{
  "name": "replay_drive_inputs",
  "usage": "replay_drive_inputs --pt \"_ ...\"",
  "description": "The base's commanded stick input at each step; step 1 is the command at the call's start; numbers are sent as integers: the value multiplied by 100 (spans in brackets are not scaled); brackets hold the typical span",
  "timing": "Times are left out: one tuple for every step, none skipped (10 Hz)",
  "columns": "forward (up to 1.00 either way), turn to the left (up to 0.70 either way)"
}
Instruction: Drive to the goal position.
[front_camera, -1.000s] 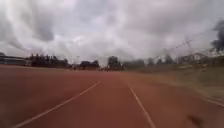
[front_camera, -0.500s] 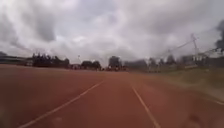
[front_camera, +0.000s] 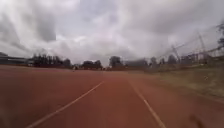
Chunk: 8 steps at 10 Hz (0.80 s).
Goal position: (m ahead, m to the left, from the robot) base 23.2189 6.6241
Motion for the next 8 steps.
replay_drive_inputs --pt "85 -34" --pt "85 -30" --pt "85 -14" --pt "85 0" --pt "85 0" --pt "85 0" --pt "85 0" --pt "85 0"
